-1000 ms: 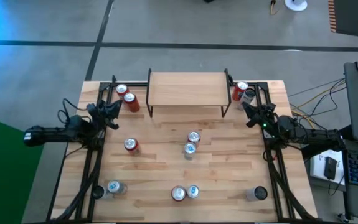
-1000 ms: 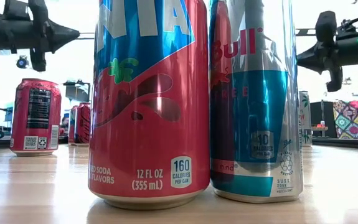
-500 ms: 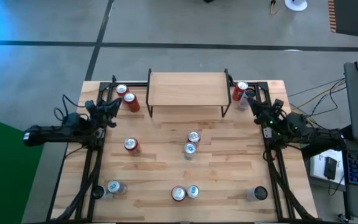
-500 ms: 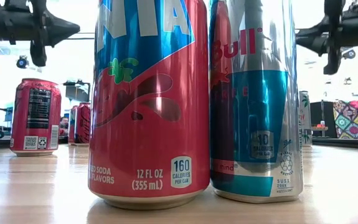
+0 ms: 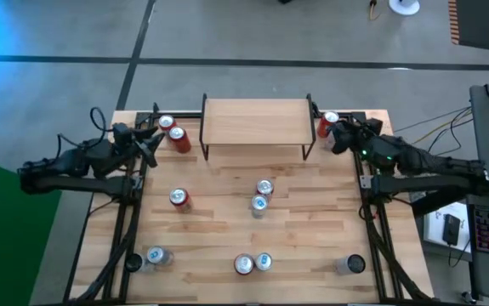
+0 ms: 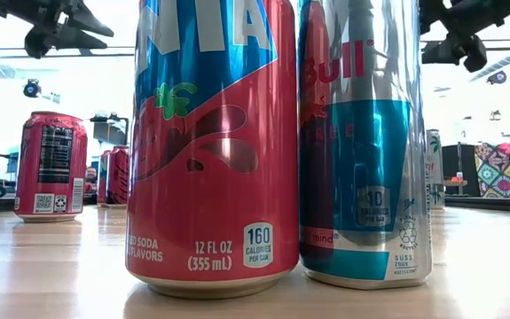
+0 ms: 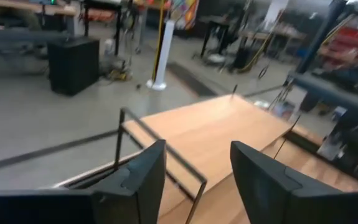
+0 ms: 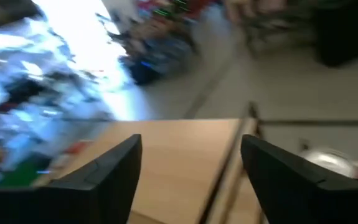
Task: Place canned beverage on shelf
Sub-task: Put the top white pink soda can on the shelf
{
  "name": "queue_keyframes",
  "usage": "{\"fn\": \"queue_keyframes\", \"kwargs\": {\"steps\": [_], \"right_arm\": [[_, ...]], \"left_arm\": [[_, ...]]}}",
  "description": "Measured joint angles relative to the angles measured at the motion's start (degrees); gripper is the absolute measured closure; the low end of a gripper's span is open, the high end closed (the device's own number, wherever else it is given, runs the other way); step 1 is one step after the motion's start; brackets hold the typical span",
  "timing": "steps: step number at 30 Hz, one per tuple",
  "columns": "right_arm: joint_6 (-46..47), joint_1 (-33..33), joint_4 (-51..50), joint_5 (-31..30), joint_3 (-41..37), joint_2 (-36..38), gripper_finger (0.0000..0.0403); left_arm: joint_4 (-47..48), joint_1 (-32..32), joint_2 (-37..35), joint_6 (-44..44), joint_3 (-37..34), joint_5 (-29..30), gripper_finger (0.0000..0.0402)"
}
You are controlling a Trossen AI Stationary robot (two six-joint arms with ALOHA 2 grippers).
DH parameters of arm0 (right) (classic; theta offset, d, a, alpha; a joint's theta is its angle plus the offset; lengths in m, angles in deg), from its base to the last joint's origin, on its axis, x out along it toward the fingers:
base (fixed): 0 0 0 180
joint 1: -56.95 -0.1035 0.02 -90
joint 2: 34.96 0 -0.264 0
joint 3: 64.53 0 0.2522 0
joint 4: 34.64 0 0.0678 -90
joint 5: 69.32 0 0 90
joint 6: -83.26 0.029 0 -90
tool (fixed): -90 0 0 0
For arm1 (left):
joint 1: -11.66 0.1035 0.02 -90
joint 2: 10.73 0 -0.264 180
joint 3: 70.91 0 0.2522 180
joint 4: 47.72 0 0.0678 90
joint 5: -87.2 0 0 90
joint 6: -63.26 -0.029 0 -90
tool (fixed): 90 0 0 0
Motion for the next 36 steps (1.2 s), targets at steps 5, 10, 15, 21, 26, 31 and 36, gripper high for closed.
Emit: {"fn": "queue_keyframes", "kwargs": {"steps": [5,10,15,21,26,31,36], "right_arm": [[10.74,6.59,-23.77,3.01,12.40,-10.07,0.0122],[12.15,17.81,-39.10,17.96,21.62,-17.82,0.0121],[4.02,25.62,-42.42,26.03,28.96,-23.36,0.0112],[-4.74,29.70,-45.32,26.03,37.96,-28.98,0.0086],[-7.84,31.22,-49.09,27.74,41.85,-33.22,0.0062],[-9.28,32.73,-53.02,30.58,42.09,-35.37,0.0051],[-9.77,35.94,-53.75,39.91,39.84,-36.10,0.0051]], "left_arm": [[4.22,0.00,4.45,1.24,3.85,0.16,0.0227],[4.15,0.00,7.17,1.23,5.22,0.17,0.0227],[4.21,0.00,8.67,2.31,5.09,0.16,0.0228],[4.21,0.00,9.80,6.13,5.07,0.12,0.0228],[5.07,-0.01,10.11,5.69,5.00,0.12,0.0228],[7.08,0.00,11.64,5.19,4.87,0.61,0.0228],[6.82,0.09,14.69,6.76,4.75,-0.35,0.0229]]}}
